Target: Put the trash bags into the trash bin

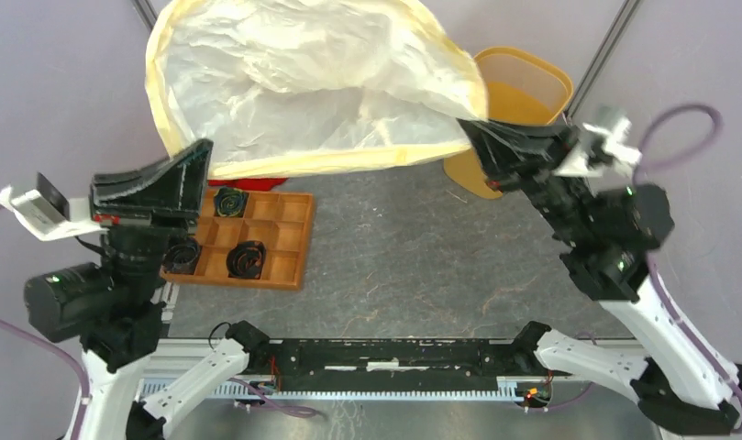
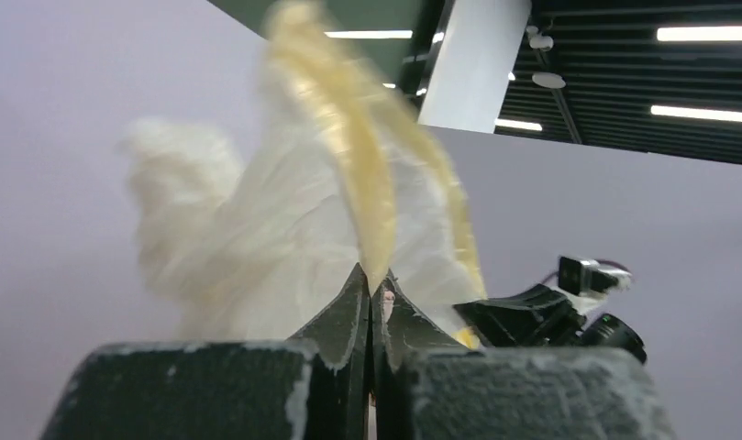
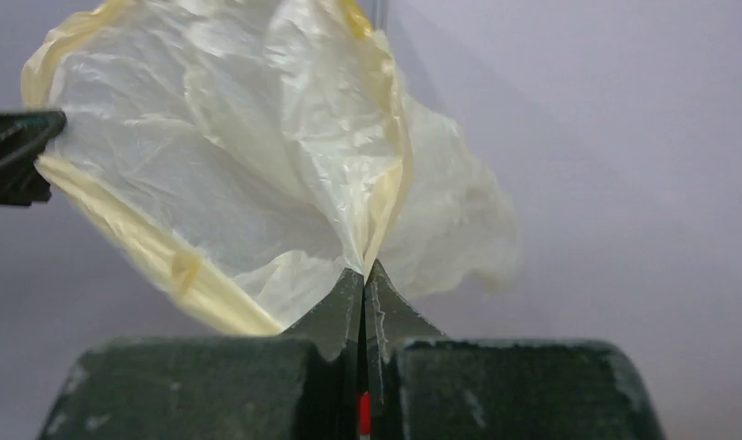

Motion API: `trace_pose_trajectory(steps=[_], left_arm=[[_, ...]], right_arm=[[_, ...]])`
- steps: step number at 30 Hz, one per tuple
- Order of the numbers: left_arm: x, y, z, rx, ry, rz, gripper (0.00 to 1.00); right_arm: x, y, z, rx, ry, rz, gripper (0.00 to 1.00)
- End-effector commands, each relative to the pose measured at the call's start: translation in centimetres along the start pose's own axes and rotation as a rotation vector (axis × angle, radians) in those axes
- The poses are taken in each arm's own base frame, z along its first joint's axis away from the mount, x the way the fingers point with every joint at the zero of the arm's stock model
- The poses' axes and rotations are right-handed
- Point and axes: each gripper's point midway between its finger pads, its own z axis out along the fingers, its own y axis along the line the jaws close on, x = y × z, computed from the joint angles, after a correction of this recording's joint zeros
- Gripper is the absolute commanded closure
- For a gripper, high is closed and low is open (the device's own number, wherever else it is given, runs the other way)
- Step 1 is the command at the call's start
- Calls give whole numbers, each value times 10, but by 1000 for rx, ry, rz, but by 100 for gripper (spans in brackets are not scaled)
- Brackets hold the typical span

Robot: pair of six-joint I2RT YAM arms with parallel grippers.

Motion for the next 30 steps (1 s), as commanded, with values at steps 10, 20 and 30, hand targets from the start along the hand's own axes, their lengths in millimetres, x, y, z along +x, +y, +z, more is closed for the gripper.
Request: trace_pose_trajectory(steps=[10, 20, 30], left_arm=[[273, 174, -140, -623, 613, -89, 98], [40, -7, 1, 116, 115, 28, 98], [274, 176, -157, -682, 630, -126, 98]], right_arm=[[302, -28, -96, 206, 615, 52, 99], [10, 0, -6, -15, 10, -27, 99], [318, -16, -121, 152, 639, 62, 99]])
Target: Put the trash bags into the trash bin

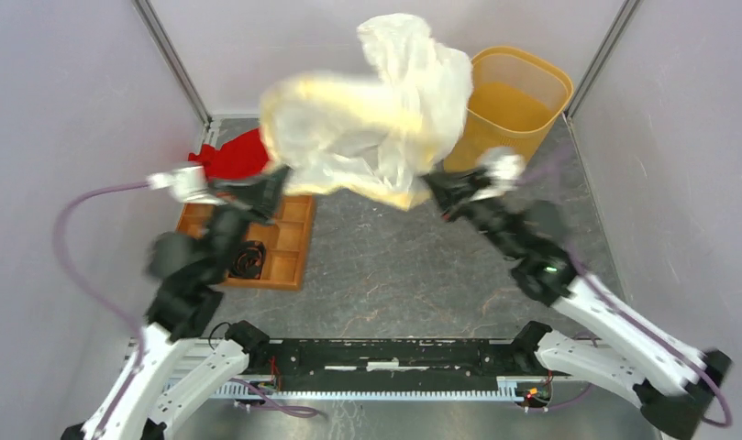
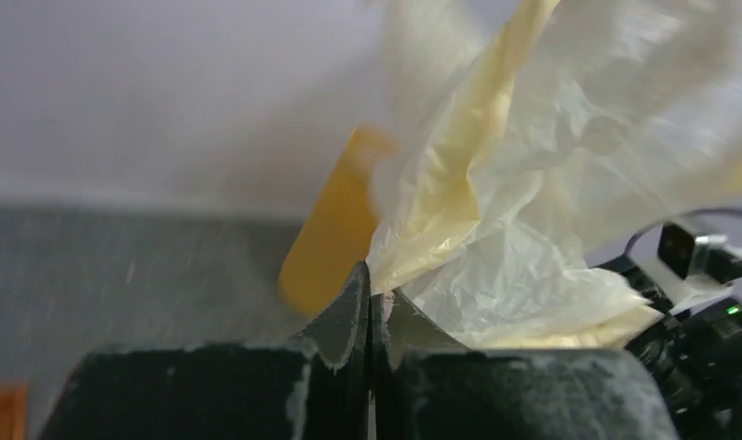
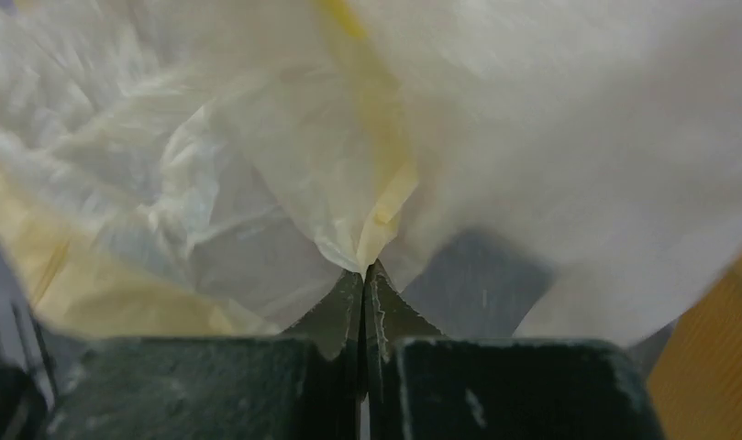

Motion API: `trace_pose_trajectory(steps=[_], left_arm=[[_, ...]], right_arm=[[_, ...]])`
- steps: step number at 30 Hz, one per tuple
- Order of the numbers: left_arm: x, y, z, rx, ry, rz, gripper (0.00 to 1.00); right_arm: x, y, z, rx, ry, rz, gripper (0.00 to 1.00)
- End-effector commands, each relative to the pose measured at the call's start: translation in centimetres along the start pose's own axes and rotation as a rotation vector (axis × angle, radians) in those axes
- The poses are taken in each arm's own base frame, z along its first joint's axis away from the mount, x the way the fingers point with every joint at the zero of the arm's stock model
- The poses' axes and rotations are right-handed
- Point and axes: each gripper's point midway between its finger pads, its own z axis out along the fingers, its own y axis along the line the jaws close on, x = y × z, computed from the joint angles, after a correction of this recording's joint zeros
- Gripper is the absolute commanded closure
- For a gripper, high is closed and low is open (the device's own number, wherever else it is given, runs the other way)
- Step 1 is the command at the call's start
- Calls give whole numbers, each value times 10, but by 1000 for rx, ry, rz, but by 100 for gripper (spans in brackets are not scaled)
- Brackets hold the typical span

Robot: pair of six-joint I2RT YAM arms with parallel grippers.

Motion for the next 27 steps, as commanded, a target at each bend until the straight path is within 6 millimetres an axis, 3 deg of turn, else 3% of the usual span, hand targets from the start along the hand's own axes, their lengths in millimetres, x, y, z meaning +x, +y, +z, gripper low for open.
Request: trace_pose_trajectory(steps=[1, 2, 4, 7, 8, 14, 17, 19, 24, 27], left_arm=[[195, 134, -63, -481, 536, -75, 98], [206, 135, -71, -477, 557, -103, 98], [215, 123, -79, -394, 564, -161, 98], [210, 106, -77, -293, 539, -183, 94], [209, 105, -78, -285, 544, -173, 90], [202, 134, -106, -493, 643, -45, 37], [183, 130, -117, -524, 615, -49, 17], [163, 126, -119, -536, 564, -45, 9], [112, 136, -132, -674, 432, 33, 3], [100, 140, -130, -684, 411, 99, 0]], right_arm=[[233, -9, -60, 59, 635, 33, 99], [229, -7, -60, 49, 628, 38, 99], [201, -7, -48, 35, 540, 8, 99], [168, -12, -27, 27, 502, -59, 99], [167, -14, -24, 20, 531, -92, 100], [176, -33, -32, 64, 662, -226, 100], [181, -33, -43, 47, 689, -249, 100], [183, -36, -51, 59, 699, -259, 100], [183, -42, -65, 99, 707, -258, 100], [180, -37, -67, 80, 701, -240, 100]])
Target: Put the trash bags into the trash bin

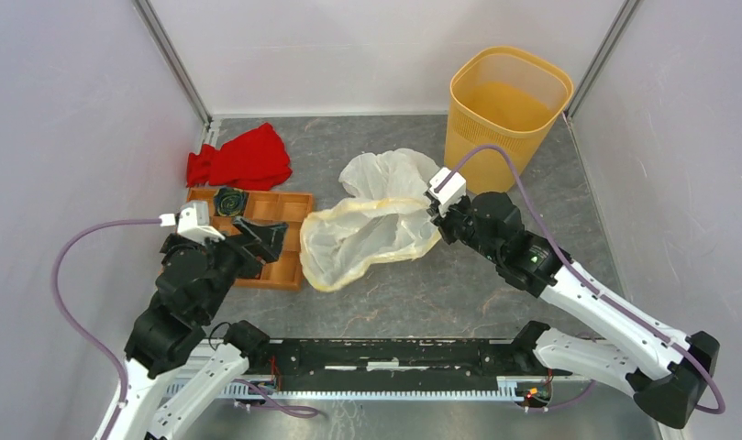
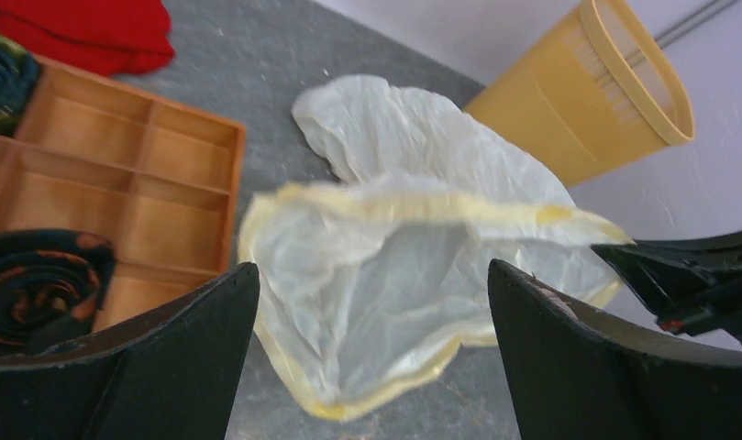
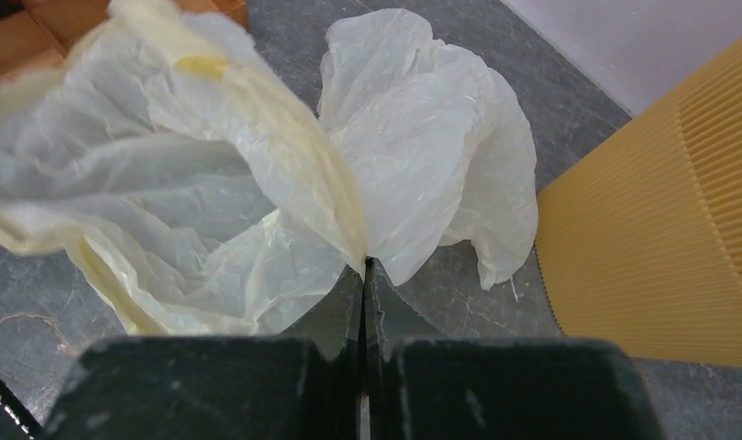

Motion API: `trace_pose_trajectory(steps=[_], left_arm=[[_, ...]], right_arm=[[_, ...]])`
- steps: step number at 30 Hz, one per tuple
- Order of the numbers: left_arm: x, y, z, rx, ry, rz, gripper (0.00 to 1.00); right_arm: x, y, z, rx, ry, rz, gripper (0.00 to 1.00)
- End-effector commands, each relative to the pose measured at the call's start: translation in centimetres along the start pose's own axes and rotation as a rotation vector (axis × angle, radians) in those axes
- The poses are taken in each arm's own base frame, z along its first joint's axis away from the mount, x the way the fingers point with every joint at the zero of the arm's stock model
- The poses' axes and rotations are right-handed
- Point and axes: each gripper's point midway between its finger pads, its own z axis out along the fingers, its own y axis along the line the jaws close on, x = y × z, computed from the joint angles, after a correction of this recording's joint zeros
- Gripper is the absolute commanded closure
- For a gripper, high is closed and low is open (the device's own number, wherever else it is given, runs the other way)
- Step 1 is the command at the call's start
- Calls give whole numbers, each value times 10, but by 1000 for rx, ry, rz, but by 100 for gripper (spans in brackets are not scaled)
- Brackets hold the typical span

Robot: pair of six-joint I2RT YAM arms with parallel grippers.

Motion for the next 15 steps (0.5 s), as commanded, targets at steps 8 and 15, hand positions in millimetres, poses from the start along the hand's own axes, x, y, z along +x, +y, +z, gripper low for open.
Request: trace_pose_trajectory(steps=[8, 15], left_arm=[[53, -81, 37, 463, 347, 403, 0], [97, -111, 30, 720, 453, 380, 0]], right_arm=[[-31, -3, -23, -11, -103, 36, 100], [-45, 1, -26, -34, -125, 102, 100]])
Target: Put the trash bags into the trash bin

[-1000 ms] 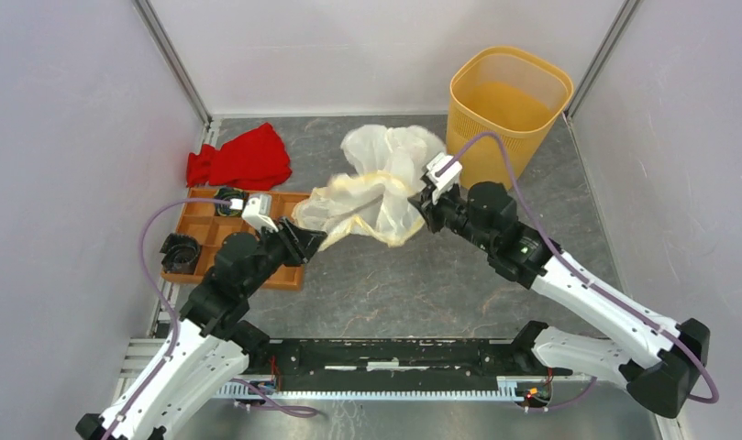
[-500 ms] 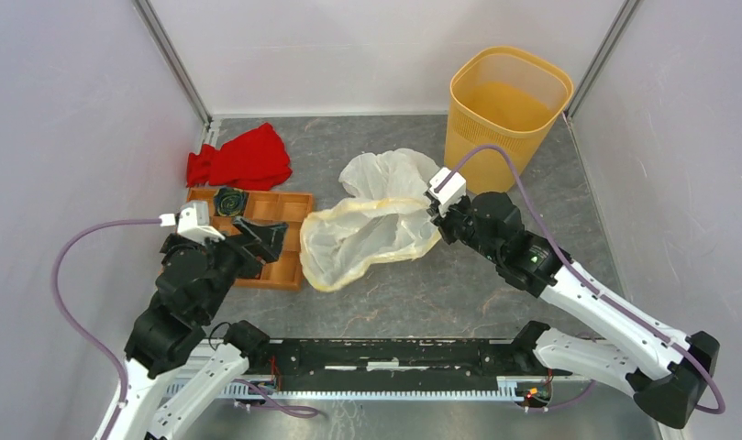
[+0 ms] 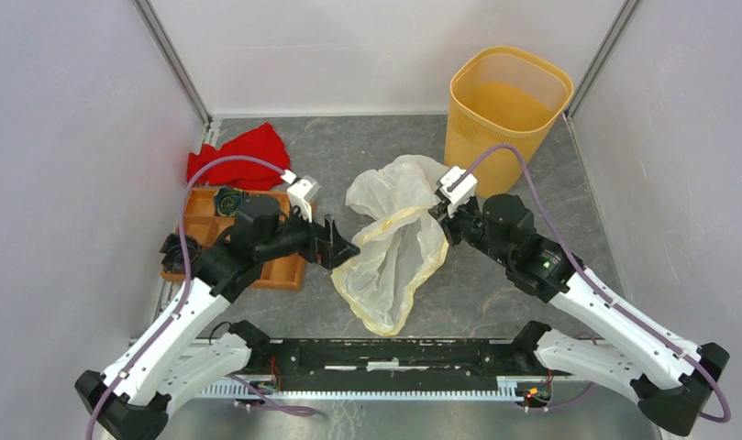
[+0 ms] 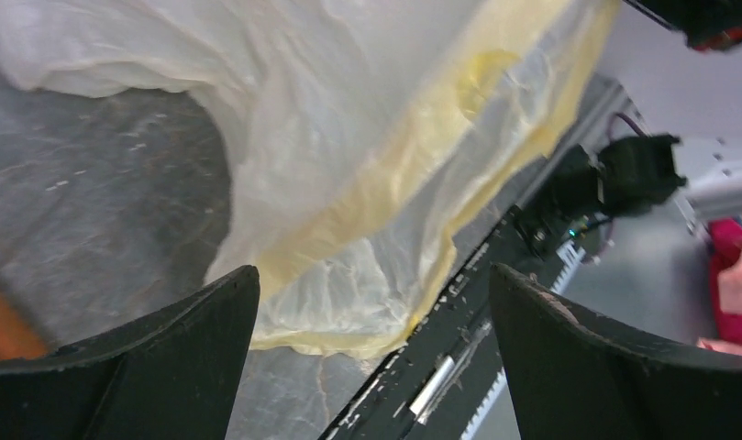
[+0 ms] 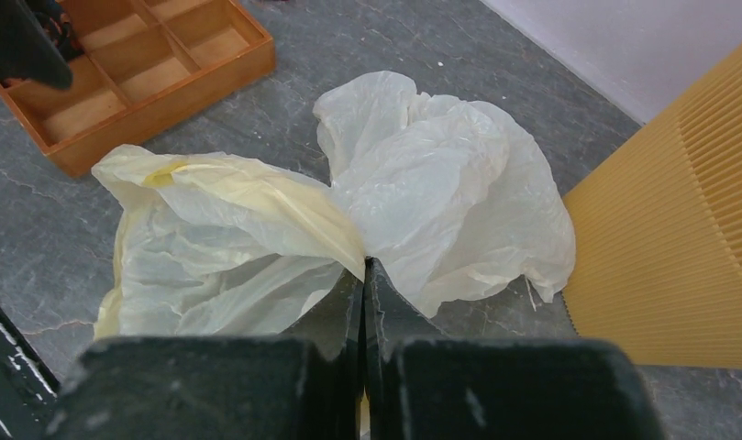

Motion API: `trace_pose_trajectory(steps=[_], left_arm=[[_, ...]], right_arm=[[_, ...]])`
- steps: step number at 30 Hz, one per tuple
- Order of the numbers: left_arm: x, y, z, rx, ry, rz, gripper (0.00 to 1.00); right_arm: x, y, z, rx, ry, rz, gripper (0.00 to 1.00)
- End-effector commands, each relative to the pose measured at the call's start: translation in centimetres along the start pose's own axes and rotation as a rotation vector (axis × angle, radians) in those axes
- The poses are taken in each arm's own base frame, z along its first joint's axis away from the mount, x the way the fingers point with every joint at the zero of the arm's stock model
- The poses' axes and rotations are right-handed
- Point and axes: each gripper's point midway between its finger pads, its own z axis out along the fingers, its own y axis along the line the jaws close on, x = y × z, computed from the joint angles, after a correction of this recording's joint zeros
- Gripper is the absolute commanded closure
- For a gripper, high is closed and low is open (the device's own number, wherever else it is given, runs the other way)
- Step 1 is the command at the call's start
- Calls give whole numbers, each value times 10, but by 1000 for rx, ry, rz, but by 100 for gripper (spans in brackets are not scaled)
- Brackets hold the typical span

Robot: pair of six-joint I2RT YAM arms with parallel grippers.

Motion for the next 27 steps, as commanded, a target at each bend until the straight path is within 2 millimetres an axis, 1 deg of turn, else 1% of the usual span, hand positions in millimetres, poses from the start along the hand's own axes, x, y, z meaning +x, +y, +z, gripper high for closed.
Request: trace_pose_trajectory(steps=[1, 3, 7, 8, 10, 12, 13, 14, 15, 16, 17, 18, 19, 21, 22, 24, 25, 27], left_arm=[[-8, -43, -3, 229, -83, 149, 0], [-1, -42, 6, 215, -74, 149, 0], [17, -51, 30, 213, -19, 151, 0], [24, -49, 39, 182, -1, 156, 0], [29, -39, 52, 88, 9, 165, 0], [28, -24, 60, -16, 2, 143, 1], [25, -16, 62, -70, -14, 126, 7], [22, -5, 62, -136, -30, 106, 17], [18, 7, 61, -209, -52, 82, 30], [13, 15, 57, -262, -77, 66, 44], [7, 19, 54, -292, -102, 58, 53], [2, 19, 51, -299, -128, 53, 62], [-4, 17, 47, -291, -153, 52, 67], [-15, 8, 41, -254, -203, 55, 79], [-20, 2, 39, -223, -221, 58, 88], [-28, -9, 34, -172, -249, 64, 97], [-30, -15, 32, -145, -256, 66, 98], [-37, -21, 25, -116, -285, 63, 98]], right_arm=[[-32, 0, -7, -11, -75, 49, 100], [-34, 1, -9, -17, -83, 51, 100], [-39, 0, -9, -18, -88, 51, 100], [-40, 1, -9, -19, -86, 50, 100], [-41, 0, -9, -19, -85, 46, 100], [-42, 0, -9, -20, -83, 43, 100], [-43, -1, -10, -16, -83, 44, 100], [-43, -1, -10, -15, -81, 42, 100], [-41, -2, -10, -9, -76, 40, 99], [-39, -4, -11, 3, -68, 40, 100], [-37, -6, -11, 13, -58, 40, 100], [-34, -7, -11, 18, -47, 41, 100], [-31, -7, -11, 20, -36, 42, 100], [-28, -5, -11, 13, -17, 44, 99], [-26, -3, -11, 0, -9, 43, 99], [-24, -3, -12, 0, 2, 53, 99], [-22, -5, -12, 19, 15, 61, 97], [-12, -19, -14, 114, 64, 116, 84]])
